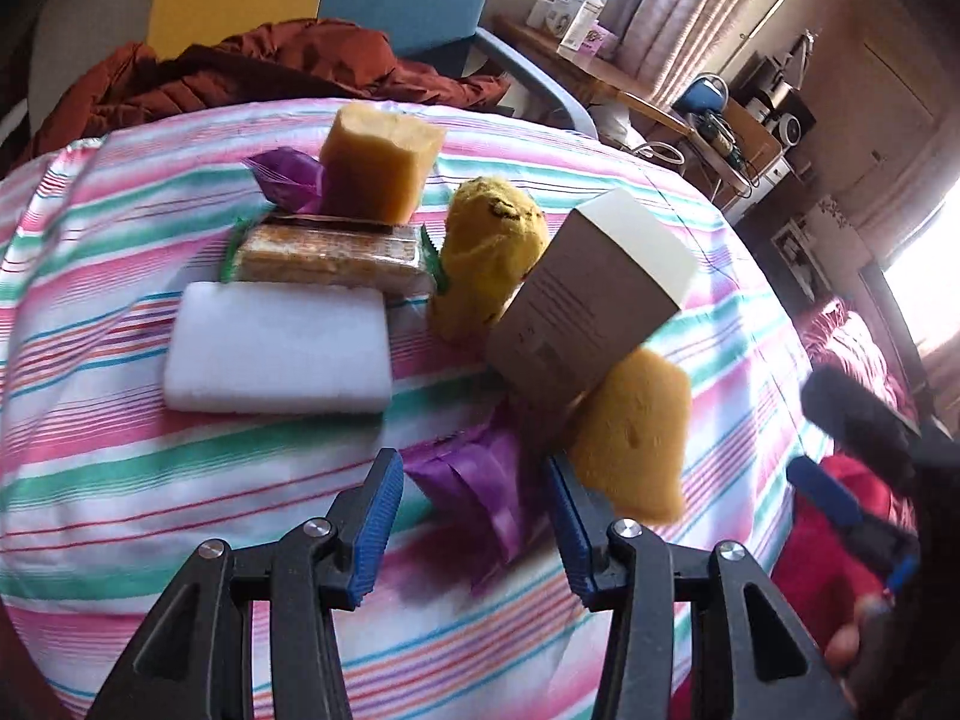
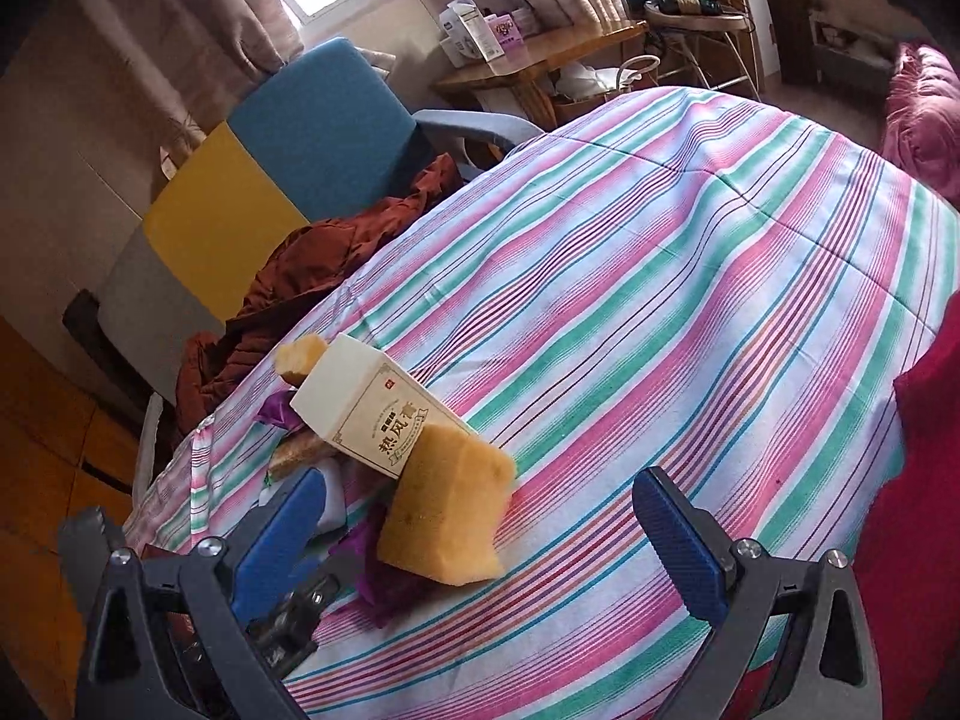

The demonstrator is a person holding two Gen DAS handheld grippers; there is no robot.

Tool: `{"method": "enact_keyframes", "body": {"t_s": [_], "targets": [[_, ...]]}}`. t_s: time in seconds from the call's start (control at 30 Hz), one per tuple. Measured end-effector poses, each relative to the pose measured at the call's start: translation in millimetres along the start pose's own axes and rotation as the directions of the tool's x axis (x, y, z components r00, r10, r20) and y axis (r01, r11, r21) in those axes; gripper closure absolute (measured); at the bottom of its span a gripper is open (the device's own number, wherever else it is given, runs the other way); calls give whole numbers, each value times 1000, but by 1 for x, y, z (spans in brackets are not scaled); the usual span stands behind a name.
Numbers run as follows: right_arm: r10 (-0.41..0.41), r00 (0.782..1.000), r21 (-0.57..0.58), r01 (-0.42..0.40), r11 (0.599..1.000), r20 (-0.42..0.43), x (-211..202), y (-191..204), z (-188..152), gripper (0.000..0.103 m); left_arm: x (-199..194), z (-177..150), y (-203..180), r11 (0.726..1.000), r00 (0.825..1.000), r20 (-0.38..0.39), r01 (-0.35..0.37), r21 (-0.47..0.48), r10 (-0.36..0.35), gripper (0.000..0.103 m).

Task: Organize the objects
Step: 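Move both grippers from the tray back to the cluster of loose items, then grasp the purple packet with the left gripper while the right gripper grasps a yellow sponge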

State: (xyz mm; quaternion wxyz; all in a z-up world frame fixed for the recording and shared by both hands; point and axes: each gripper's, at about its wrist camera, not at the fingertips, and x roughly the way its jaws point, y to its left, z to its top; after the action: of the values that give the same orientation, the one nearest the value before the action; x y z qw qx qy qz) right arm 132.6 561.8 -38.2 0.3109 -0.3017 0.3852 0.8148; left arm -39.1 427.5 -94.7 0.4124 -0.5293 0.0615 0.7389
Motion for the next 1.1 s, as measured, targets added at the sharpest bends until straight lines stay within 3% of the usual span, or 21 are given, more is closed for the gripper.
{"method": "enact_keyframes", "body": {"t_s": [0.17,0.43,0.63,0.87,1.1], "targets": [[1,1000,2,-1,1000,0,0,0,0,0,23,2,1,999,1000,-25,-8,-35,7,52],[-9,1000,13,9,1000,-9,2,-4,0,0,14,-9,-11,985,998,30,-58,160,53,55],[-24,999,12,25,1000,-36,7,-5,-1,0,-5,-26,1,971,999,42,-40,236,31,56],[-39,994,-45,34,998,-106,20,5,-6,0,-29,-49,36,980,997,66,-46,195,34,57],[-65,978,-121,41,992,-197,41,20,-15,0,-35,-58,57,991,998,65,-5,137,-4,56]]}}
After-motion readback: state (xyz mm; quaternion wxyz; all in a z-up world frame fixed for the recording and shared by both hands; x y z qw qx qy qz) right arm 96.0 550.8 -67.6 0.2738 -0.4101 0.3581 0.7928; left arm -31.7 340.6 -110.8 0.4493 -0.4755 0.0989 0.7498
